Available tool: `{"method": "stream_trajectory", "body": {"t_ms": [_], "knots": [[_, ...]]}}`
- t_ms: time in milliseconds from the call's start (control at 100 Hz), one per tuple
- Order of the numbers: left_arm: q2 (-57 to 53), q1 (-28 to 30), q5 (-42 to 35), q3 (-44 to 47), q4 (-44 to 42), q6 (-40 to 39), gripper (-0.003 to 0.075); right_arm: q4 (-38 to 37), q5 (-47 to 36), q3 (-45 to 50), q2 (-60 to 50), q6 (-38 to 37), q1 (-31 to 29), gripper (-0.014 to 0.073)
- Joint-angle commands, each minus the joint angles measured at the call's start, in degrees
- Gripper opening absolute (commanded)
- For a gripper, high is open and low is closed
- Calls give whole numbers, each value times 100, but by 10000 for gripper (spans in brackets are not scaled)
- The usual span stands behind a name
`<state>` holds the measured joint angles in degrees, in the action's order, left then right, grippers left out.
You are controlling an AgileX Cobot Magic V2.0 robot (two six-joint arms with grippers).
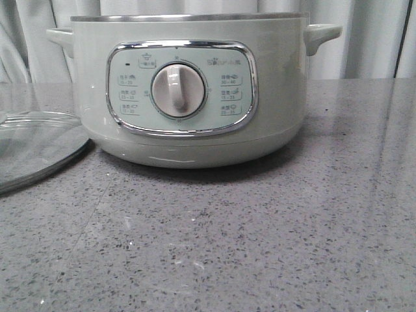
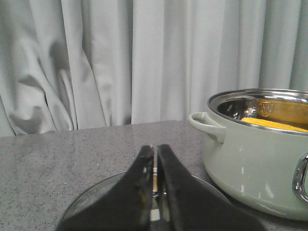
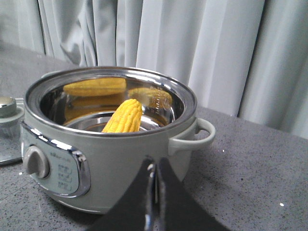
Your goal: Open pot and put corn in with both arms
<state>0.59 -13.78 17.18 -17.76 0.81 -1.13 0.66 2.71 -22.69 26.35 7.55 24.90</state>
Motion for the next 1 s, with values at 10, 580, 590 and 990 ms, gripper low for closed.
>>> {"method": "stream_trajectory", "body": {"t_ms": [10, 580, 590, 990], "knots": [[49, 19, -480, -91, 71, -39, -20, -66, -892, 367, -554, 58, -6, -64], [49, 19, -530, -81, 89, -39, -20, -66, -770, 940, -1882, 58, -6, -64], [49, 19, -530, -81, 89, -39, -20, -66, -770, 940, -1882, 58, -6, -64], [49, 19, -530, -71, 89, -39, -20, -66, -770, 940, -1882, 58, -6, -64]]}}
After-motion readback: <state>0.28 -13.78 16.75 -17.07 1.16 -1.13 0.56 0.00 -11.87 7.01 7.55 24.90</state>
